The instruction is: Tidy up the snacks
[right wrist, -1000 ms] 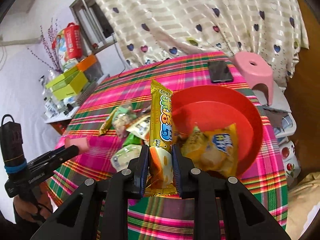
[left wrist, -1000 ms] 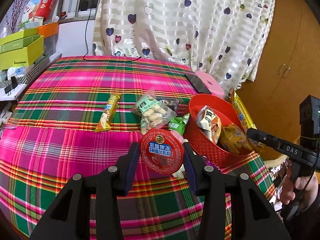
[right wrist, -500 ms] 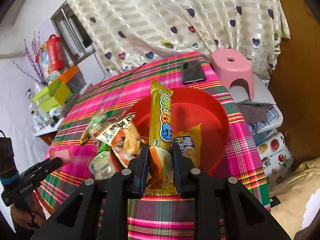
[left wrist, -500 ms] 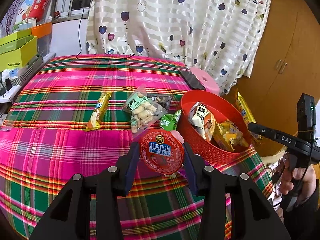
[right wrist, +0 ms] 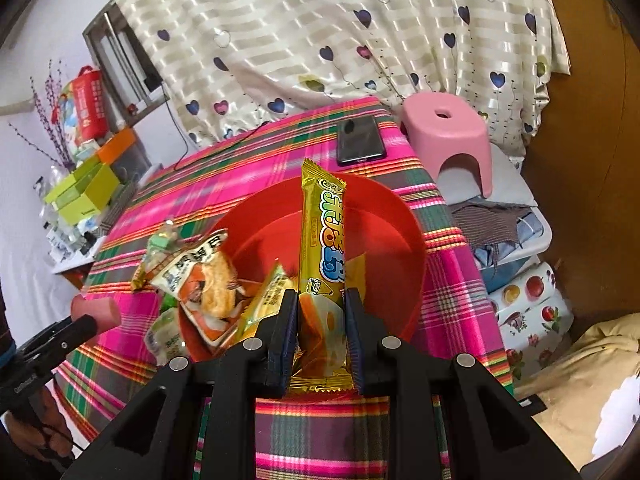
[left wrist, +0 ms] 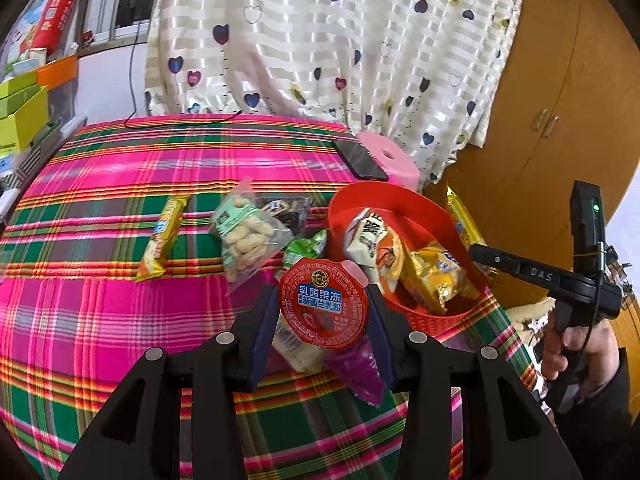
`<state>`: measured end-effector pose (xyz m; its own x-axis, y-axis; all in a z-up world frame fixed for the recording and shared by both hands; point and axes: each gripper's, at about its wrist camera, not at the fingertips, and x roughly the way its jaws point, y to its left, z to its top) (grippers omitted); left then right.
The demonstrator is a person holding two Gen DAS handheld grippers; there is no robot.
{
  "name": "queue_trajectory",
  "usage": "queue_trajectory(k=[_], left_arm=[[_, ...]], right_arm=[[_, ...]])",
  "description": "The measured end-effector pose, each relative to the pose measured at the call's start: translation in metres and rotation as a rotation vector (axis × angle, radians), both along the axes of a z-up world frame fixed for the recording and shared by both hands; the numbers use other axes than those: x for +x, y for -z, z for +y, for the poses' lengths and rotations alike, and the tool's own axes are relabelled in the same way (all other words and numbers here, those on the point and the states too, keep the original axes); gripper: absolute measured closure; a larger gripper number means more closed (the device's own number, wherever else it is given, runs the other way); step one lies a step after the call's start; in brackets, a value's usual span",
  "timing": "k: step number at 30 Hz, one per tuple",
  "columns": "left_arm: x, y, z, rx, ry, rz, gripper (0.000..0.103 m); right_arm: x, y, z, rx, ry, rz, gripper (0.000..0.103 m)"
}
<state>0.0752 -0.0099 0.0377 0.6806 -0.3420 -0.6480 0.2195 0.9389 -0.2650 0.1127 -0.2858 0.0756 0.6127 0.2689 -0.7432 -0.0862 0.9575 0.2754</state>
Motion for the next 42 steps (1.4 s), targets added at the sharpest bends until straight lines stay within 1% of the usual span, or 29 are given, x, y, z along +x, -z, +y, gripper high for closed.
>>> queue_trajectory(k=[5, 13, 21, 24, 26, 29, 35, 39, 42], left_arm=[[0.009, -0.001, -0.012, -0.013, 0.039, -0.002, 0.059], [0.022, -0.003, -0.033, -0.029, 0.101, -0.004, 0.059], [0.033, -0.001, -0.053, -0.023, 0.171, 0.009, 0.059], [0.037, 0.001, -0.059, -0.023, 0.187, 0.015, 0.059], [0.04, 0.002, -0.062, -0.028, 0.194, 0.019, 0.059], [0.042, 0.003, -0.066, -0.029, 0.21, 0.024, 0.059], [0.05, 0.006, -0.081, -0.02, 0.253, 0.05, 0.058], [0.056, 0.01, -0.09, -0.008, 0.263, 0.073, 0.058], [0.061, 0.014, -0.093, 0.0, 0.261, 0.092, 0.058]], right_arm=[[0.011, 0.003, -0.004, -0.021, 0.001, 0.008, 0.082], [0.029, 0.009, -0.004, -0.088, -0.022, 0.021, 0.082], [0.046, 0.019, -0.005, -0.126, -0.036, 0.048, 0.082], [0.051, 0.022, -0.006, -0.107, -0.036, 0.06, 0.081], [0.052, 0.023, -0.008, -0.087, -0.034, 0.066, 0.076], [0.05, 0.025, -0.012, -0.056, -0.025, 0.076, 0.075], [0.038, 0.016, -0.018, -0.022, -0.015, 0.055, 0.074], [0.025, 0.01, -0.023, 0.004, -0.01, 0.039, 0.074], [0.017, 0.008, -0.024, 0.01, -0.026, 0.043, 0.074]])
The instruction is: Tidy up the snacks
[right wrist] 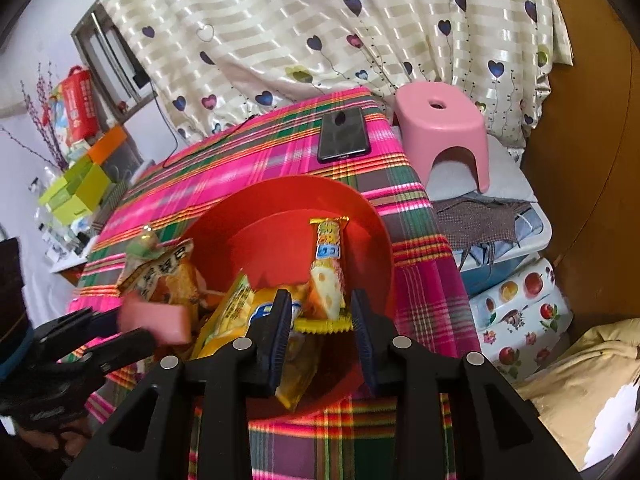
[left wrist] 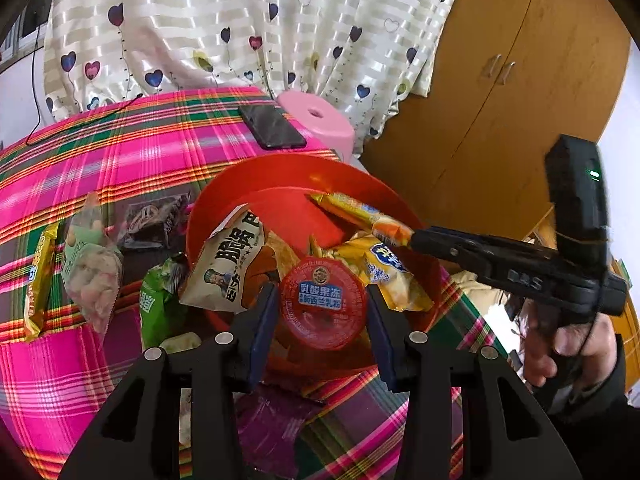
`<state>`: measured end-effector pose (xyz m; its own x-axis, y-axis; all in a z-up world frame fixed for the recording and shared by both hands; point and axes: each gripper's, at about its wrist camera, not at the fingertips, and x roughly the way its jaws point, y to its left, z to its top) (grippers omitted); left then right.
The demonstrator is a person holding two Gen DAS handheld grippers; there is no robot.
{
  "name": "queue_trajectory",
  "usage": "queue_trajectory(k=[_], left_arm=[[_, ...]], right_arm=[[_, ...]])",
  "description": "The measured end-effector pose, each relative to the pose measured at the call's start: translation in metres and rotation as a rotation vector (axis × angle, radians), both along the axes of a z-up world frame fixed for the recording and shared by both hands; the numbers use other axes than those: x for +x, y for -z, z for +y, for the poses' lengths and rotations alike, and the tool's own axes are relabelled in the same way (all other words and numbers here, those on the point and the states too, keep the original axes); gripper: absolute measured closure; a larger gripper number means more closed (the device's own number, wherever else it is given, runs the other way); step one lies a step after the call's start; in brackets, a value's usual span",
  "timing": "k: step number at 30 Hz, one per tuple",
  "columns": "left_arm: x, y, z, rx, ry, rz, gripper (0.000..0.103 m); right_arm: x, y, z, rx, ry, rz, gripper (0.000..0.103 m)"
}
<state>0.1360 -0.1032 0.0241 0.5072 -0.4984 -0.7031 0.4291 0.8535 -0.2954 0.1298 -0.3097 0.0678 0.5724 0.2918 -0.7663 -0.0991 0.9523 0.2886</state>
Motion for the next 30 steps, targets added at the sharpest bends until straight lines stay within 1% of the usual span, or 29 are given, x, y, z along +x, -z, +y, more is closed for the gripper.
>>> queue_trajectory(k=[4, 8, 15, 20, 27, 30], left_arm=[[-0.008, -0.005, 0.003, -0.007, -0.004, -0.02, 0.058], [-0.015, -0.01, 0.012, -0.01, -0.031, -0.033, 0.058], [-0.021, -0.009, 0.023, -0.002, -0.069, -0.025, 0.058], [-0.019, -0.006, 0.027, -0.007, -0.077, -0.021, 0.058], [-0.016, -0.001, 0.049, -0.018, -0.139, -0.008, 0.058], [-0.019, -0.001, 0.061, -0.023, -0.169, -0.012, 0.058]], right_arm=[[-0.009, -0.002, 0.004, 0.001, -0.035, 0.012, 0.074], [-0.016, -0.003, 0.013, -0.001, -0.075, 0.011, 0.074], [-0.018, 0.008, 0.031, -0.007, -0.122, 0.065, 0.074], [-0.007, 0.014, 0.039, -0.011, -0.123, 0.075, 0.074], [0.012, 0.017, 0.045, -0.02, -0.115, 0.074, 0.073], [0.012, 0.015, 0.048, -0.032, -0.105, 0.074, 0.072]])
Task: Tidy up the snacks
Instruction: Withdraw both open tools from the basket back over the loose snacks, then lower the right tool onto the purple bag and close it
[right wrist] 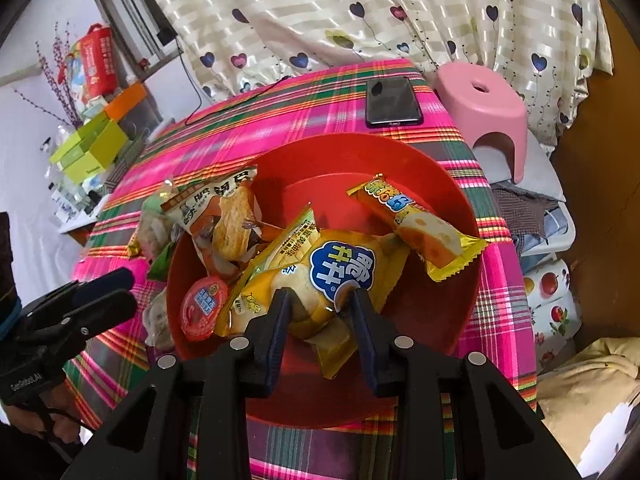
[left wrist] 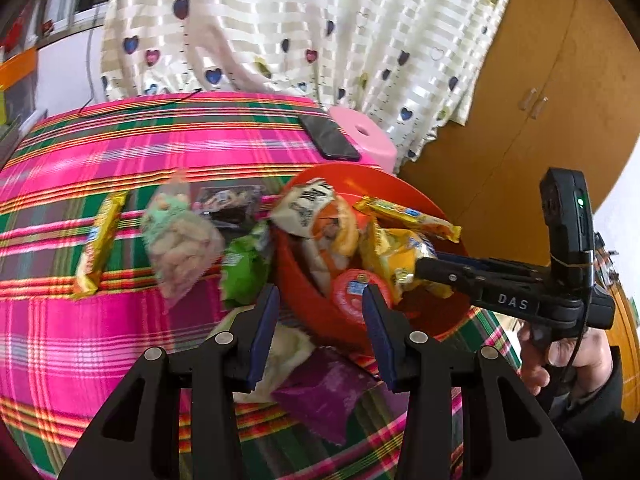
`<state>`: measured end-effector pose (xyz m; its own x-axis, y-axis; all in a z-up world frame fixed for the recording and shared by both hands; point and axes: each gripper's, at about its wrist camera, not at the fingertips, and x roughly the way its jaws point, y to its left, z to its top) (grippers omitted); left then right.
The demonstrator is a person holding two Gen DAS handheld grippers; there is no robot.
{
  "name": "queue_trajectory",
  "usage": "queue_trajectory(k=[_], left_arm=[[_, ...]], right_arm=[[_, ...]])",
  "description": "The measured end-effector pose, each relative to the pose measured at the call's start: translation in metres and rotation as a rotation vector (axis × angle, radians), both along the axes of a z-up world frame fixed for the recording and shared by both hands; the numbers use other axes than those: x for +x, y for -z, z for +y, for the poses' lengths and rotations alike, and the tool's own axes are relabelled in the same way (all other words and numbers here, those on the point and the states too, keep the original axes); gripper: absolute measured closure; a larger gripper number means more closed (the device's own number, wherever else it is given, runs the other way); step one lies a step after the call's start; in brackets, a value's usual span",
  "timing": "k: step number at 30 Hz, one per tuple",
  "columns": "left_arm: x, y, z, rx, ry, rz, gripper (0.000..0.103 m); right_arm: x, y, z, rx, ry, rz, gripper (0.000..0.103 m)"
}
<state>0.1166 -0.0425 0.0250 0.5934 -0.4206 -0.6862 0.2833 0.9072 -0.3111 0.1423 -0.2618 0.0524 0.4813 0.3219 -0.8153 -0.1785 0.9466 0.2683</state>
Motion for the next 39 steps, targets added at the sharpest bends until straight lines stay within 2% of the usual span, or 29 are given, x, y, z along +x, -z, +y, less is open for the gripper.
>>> queue_trajectory(k=[8, 16, 22, 39], left_arm=[[-0.023, 0.001, 0.03, -0.009, -0.063, -0.009, 0.058], [-0.043, 0.001, 0.048, -0.016, -0.099, -0.016, 0.058], [-0.054, 0.003, 0.058, -0.025, -0.115, -0.017, 0.058], [-0.078, 0.007, 0.072, -0.031, -0.124, -0.019, 0.058]], right_arm=[[-0.026, -0.02, 0.006, 0.013, 0.014, -0.038, 0.071], [-0.055, -0.039, 0.035, 0.018, -0.056, -0.085, 0.062], [-0.072, -0.046, 0.058, 0.015, -0.113, -0.102, 0.061], [-0.091, -0.024, 0.092, 0.031, -0.189, -0.041, 0.055]])
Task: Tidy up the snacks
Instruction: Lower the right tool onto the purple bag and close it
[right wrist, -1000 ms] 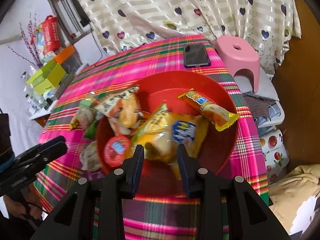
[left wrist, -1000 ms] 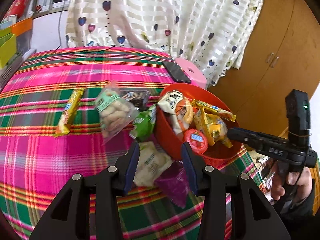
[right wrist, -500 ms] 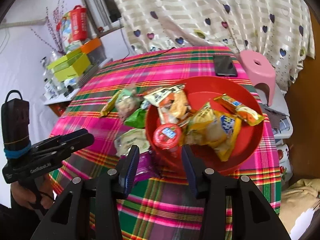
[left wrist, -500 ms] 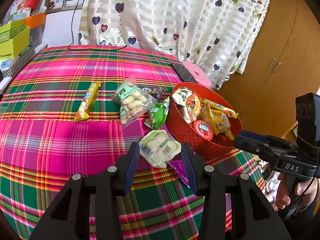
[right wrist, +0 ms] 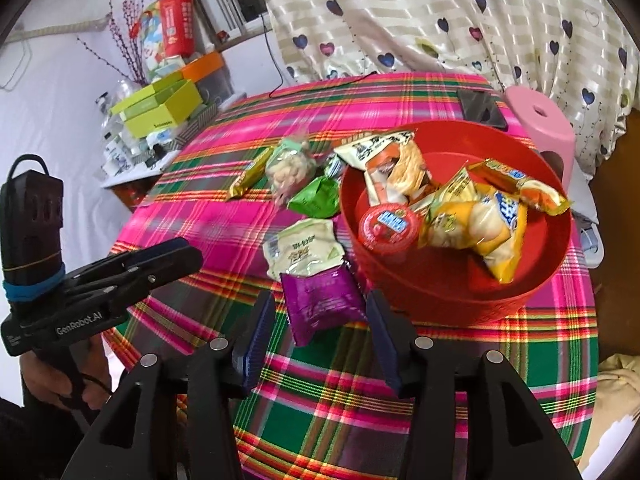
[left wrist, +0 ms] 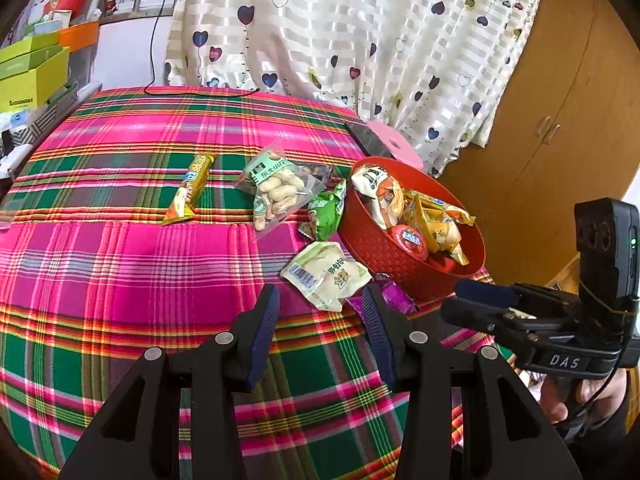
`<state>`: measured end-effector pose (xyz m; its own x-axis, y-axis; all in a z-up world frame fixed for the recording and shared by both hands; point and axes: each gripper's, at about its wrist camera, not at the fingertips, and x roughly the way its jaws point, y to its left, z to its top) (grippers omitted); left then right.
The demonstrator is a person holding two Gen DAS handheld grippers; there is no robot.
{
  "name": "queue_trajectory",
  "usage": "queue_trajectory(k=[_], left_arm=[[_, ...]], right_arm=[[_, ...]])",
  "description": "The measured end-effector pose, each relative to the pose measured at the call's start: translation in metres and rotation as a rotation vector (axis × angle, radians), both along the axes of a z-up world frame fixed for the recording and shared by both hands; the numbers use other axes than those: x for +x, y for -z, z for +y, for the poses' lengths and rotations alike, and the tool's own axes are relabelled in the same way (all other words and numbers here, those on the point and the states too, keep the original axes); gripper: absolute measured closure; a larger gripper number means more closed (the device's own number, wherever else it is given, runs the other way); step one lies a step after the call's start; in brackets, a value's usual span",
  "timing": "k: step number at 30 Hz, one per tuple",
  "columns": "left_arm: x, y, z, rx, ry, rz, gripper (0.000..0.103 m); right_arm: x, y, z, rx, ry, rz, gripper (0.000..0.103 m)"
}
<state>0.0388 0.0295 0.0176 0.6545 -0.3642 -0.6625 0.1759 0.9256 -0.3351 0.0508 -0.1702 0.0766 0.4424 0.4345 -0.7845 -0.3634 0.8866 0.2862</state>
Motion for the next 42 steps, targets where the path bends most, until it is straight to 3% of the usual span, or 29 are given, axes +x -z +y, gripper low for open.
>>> queue_trajectory(k=[14, 25, 42], left_arm=[[0.002, 0.004, 0.002, -0.005, 0.005, 0.008, 0.058], [0.009, 0.012, 0.007, -0.005, -0.001, 0.031, 0.058], [0.017, 0.023, 0.04, -0.041, -0.051, 0.046, 0.058]], right_arm=[[0.005, 0.018, 0.004, -0.006, -0.002, 0.054, 0.05], [0.023, 0.054, 0.012, -0.019, -0.011, 0.185, 0.047], [0.059, 0.063, 0.045, 0.037, 0.023, 0.194, 0.047]])
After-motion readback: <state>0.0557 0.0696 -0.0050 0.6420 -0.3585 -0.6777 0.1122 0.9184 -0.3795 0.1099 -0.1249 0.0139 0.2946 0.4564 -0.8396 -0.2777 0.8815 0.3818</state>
